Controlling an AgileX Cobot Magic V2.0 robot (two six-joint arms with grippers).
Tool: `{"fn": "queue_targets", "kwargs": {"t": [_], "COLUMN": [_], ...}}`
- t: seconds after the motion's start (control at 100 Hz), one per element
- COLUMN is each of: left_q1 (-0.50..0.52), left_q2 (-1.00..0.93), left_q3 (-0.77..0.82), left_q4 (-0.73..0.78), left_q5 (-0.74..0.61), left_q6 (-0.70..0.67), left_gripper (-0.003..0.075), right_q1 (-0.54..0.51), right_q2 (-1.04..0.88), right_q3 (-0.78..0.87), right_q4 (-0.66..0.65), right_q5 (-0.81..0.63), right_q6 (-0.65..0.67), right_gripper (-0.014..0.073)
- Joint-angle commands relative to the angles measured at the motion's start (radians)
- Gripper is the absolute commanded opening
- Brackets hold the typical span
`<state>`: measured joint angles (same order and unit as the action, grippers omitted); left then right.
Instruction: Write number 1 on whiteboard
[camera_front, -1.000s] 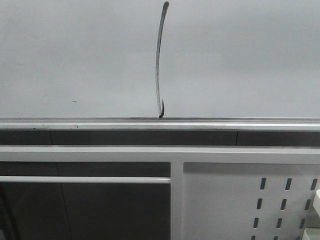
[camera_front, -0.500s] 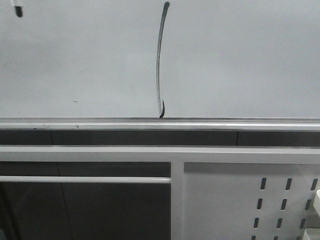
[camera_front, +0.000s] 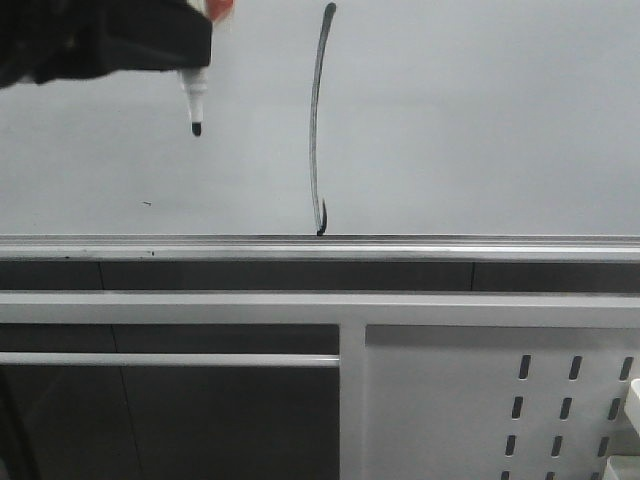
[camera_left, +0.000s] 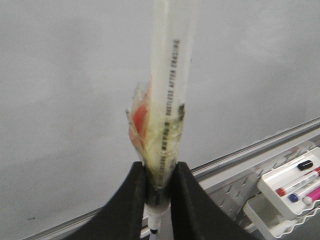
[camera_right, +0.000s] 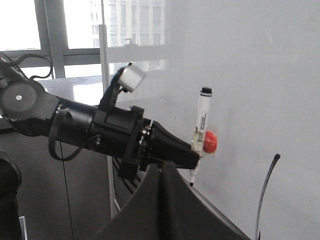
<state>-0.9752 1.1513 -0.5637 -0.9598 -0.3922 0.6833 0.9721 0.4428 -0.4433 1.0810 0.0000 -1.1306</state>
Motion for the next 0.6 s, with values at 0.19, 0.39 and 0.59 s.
{"fn": "queue_targets", "kwargs": {"t": [0.19,0.39,0.59], "left_q1": [0.061,0.125,0.150], "left_q2": [0.067,0.111,0.149], "left_q3": [-0.097,-0.132,-0.179], "left_q4": [0.024,0.012,0.012], "left_q5": [-0.066,-0.024,-0.021], "left_q6": [-0.012,-0.015,-0.015], "left_gripper": [-0.0020,-0.0020,-0.0020], "right_q1": [-0.006,-0.006,-0.006], "right_q2": [-0.003,-0.003,-0.003], "right_q3": [-0.026,-0.026,-0.026], "right_q4": [0.007,0.007,0.007], "right_q5": [-0.060,-0.060,-0.054], "right_q6": [-0.007,-0.007,-0.007], "right_gripper": [-0.0058,-0.0058,-0.0058]}}
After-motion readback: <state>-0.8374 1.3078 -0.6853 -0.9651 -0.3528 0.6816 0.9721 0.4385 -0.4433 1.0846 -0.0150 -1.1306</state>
